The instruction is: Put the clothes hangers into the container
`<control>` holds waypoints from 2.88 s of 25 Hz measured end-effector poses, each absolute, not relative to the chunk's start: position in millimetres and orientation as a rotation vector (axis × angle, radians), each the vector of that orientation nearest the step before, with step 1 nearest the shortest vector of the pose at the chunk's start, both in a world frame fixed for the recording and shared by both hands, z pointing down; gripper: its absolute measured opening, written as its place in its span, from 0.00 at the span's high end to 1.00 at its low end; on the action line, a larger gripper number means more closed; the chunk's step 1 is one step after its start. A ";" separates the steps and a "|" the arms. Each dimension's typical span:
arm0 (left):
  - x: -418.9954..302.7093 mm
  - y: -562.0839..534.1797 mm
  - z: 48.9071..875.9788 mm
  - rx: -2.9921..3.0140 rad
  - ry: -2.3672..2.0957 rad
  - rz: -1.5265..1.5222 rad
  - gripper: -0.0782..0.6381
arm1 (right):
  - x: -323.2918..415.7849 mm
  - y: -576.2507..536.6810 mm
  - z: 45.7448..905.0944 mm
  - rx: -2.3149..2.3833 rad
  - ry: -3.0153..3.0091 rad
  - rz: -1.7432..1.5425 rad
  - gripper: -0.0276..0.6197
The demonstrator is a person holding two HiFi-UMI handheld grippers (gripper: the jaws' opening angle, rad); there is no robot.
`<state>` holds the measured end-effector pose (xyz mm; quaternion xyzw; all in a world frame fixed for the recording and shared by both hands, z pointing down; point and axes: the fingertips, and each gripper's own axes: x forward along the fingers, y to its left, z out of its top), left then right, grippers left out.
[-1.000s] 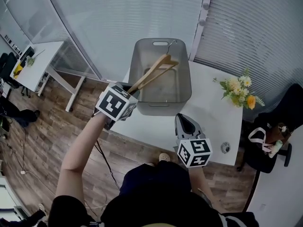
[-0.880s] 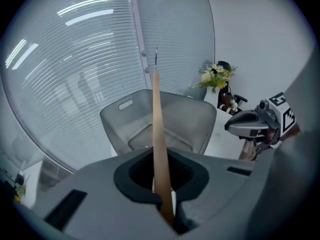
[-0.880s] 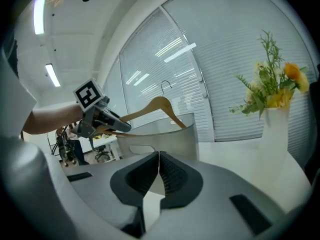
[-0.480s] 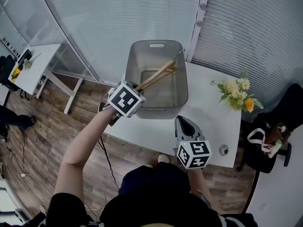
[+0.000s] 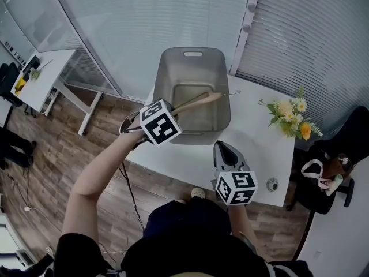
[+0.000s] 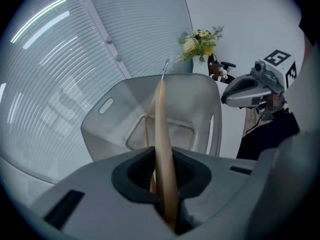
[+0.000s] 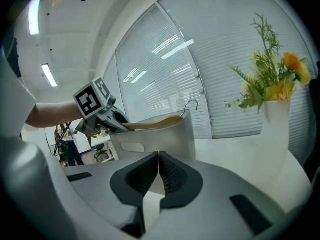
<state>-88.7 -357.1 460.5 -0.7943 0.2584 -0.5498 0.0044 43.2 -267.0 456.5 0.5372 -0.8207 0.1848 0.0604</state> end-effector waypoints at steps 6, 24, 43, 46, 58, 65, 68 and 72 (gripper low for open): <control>-86.8 -352.8 454.7 -2.604 0.773 -1.668 0.76 | 39.8 -264.4 459.2 1.614 -2.482 0.572 0.91; -89.6 -355.6 387.3 -2.982 0.967 -1.000 0.45 | 32.3 -251.9 459.6 1.614 -2.464 0.564 0.91; -137.6 -298.8 367.8 -3.014 1.146 -0.717 0.42 | 9.2 -225.0 450.0 1.586 -2.466 0.519 0.91; -147.4 -285.6 368.3 -3.049 1.173 -0.655 0.42 | 2.9 -216.8 449.9 1.578 -2.464 0.514 0.91; -191.3 -232.2 386.2 -3.261 1.292 -0.393 0.42 | -24.9 -188.1 447.7 1.547 -2.471 0.467 0.91; -212.4 -203.3 408.6 -3.417 1.339 -0.273 0.53 | -36.4 -170.3 450.2 1.550 -2.477 0.461 0.91; -220.4 -196.5 413.9 -3.441 1.374 -0.208 0.59 | -40.7 -165.1 448.7 1.547 -2.500 0.458 0.91; -228.8 -189.4 421.0 -3.463 1.433 -0.075 0.69 | -44.9 -162.6 445.3 1.542 -2.540 0.460 0.91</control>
